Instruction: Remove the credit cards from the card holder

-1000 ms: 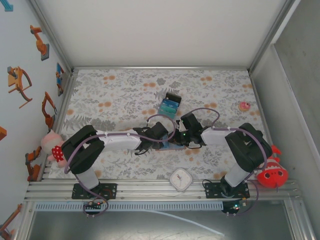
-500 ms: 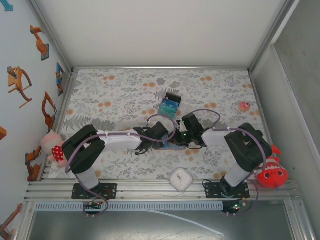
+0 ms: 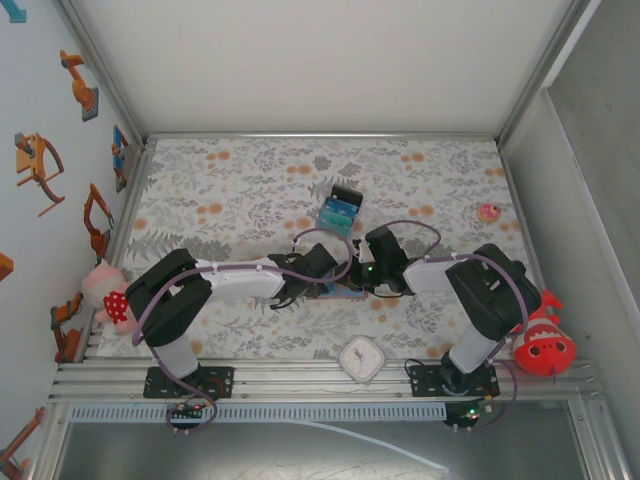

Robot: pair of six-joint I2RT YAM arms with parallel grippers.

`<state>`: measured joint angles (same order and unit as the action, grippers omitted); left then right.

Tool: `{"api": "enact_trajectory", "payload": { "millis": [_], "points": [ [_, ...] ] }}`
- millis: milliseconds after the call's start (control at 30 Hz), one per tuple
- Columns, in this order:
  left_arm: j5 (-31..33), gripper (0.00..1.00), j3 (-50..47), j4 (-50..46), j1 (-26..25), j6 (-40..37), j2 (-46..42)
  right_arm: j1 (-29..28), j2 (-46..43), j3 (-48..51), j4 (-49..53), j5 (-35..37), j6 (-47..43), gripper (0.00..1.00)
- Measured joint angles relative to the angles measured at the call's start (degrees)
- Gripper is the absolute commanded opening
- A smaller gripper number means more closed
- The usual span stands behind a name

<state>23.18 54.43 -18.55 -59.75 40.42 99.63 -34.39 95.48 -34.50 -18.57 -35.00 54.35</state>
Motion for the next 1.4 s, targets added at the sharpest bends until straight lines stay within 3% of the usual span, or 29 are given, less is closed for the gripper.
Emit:
{"api": "enact_trajectory", "payload": {
  "millis": [867, 1400],
  "points": [
    [-0.17, 0.59, 0.68, -0.35, -0.24, 0.00, 0.31, -0.20, -1.81, 0.02, -0.07, -2.95, -1.66, 0.10],
    [-0.48, 0.55, 0.74, 0.07, -0.55, 0.87, 0.55, 0.22, -2.78, 0.00, 3.69, -1.03, -4.28, 0.03]
  ]
}}
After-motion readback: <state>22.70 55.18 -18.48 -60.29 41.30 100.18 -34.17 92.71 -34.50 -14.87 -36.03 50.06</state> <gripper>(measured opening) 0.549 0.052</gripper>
